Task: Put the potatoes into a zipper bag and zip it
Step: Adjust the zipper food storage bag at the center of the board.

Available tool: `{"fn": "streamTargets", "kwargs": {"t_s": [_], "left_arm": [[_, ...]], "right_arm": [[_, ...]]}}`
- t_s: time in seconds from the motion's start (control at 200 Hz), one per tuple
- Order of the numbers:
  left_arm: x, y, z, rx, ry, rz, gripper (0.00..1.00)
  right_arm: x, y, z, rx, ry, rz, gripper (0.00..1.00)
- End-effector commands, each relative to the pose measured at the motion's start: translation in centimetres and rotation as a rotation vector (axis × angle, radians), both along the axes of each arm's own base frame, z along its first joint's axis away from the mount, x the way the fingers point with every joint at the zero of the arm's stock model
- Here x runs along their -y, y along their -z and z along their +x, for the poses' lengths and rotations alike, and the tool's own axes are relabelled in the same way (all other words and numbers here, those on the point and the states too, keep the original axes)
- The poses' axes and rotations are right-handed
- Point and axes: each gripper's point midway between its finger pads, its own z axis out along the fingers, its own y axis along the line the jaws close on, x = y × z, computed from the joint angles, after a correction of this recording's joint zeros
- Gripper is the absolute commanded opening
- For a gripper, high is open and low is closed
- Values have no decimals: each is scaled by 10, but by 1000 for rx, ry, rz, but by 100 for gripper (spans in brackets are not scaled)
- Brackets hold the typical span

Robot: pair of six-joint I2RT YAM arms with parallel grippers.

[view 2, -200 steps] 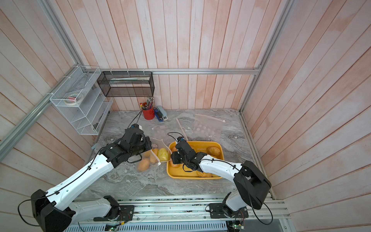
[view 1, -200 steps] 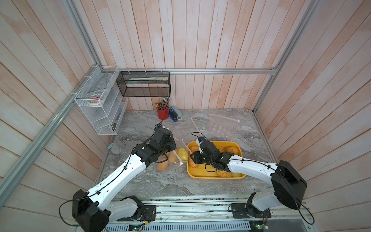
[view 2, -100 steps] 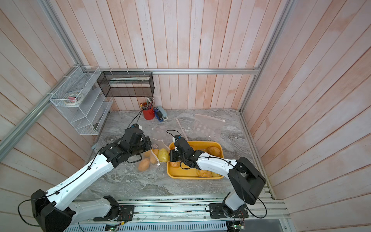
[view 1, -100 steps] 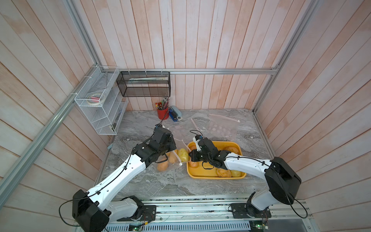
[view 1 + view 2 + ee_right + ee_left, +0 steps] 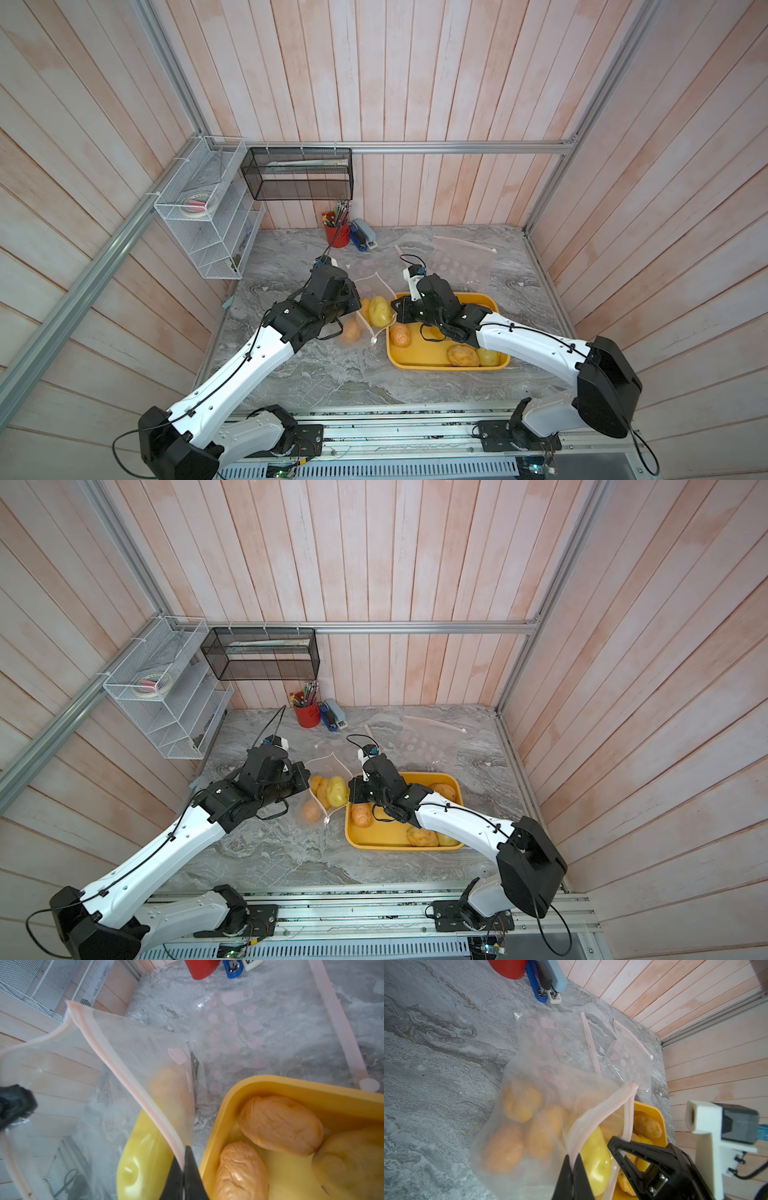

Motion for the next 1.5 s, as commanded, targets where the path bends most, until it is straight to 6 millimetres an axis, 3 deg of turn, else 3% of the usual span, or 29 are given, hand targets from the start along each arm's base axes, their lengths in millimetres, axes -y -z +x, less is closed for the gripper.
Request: {"fn": "streamTargets", "kwargs": {"t_s": [0.0, 0.27, 0.47, 0.755, 0.915, 1.135, 1.3, 1.495], "left_arm": [[-7, -2, -5, 14, -26, -24, 0], [-5, 3, -3, -4, -27, -30, 0], [-8, 11, 1, -38, -45, -31, 0], [-11, 29, 5, -104, -67, -65, 0], [-9, 21, 1, -80, -51, -108, 0], [-17, -6, -13, 12, -58, -196, 0], [-28, -5, -18, 32, -115, -221, 0], [-38, 19, -11, -32, -196, -174, 0]], "right_arm": [[0, -33, 2, 89, 17, -16, 0], [-11, -54, 20, 131, 25, -161, 0], [-33, -61, 7, 155, -77, -110, 0], [-47, -51, -3, 130, -165, -77, 0], [-59, -53, -3, 127, -203, -67, 0], [-71, -58, 13, 155, -189, -94, 0], [-83, -58, 20, 157, -209, -111, 0], [-79, -59, 18, 182, -218, -111, 35]]}}
